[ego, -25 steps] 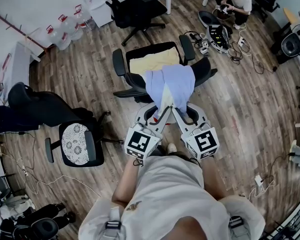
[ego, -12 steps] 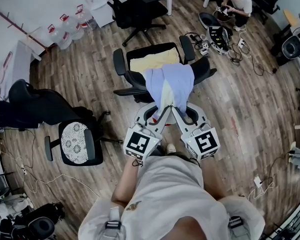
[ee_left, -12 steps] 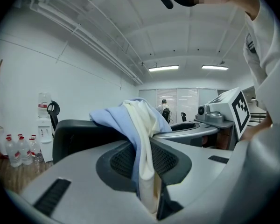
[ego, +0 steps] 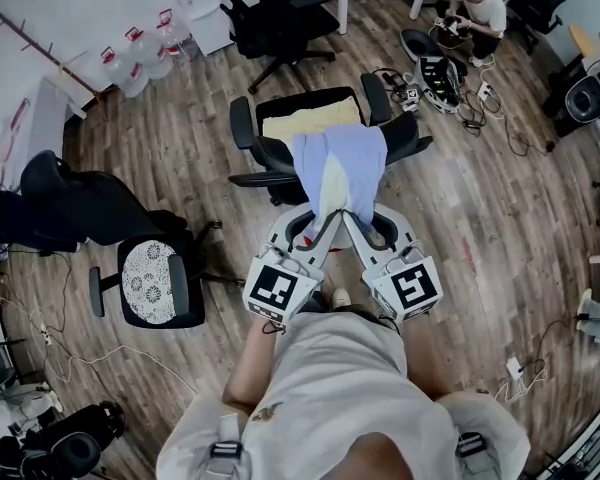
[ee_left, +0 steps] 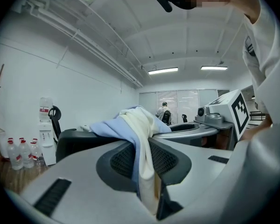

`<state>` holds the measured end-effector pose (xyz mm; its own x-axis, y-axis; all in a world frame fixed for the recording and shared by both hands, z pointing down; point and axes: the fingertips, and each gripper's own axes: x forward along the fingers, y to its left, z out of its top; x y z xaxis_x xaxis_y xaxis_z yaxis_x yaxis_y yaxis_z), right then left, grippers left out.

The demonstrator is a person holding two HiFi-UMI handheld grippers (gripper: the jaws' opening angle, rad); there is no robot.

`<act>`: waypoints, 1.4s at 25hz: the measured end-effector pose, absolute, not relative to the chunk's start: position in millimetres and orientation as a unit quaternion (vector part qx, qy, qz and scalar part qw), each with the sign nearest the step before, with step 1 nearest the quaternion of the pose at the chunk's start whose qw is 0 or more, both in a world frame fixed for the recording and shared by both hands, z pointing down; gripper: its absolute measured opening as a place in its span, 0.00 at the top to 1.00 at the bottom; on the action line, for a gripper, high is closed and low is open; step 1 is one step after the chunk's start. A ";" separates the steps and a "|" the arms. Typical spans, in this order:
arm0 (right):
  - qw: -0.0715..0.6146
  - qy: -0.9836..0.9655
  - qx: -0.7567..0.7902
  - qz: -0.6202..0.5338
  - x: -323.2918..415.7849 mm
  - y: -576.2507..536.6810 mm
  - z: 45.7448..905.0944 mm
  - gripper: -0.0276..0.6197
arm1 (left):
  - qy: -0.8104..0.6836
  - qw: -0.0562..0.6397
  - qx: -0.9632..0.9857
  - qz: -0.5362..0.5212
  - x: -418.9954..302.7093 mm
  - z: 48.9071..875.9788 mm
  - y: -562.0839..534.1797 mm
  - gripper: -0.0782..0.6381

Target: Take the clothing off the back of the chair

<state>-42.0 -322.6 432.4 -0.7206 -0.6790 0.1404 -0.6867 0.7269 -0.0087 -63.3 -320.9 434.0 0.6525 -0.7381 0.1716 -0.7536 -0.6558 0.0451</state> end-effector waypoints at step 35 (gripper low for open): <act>0.032 -0.942 0.334 -0.010 -23.0 -257.0 391.4 0.86 | -0.449 0.020 0.892 0.043 -44.5 392.0 -254.5 0.78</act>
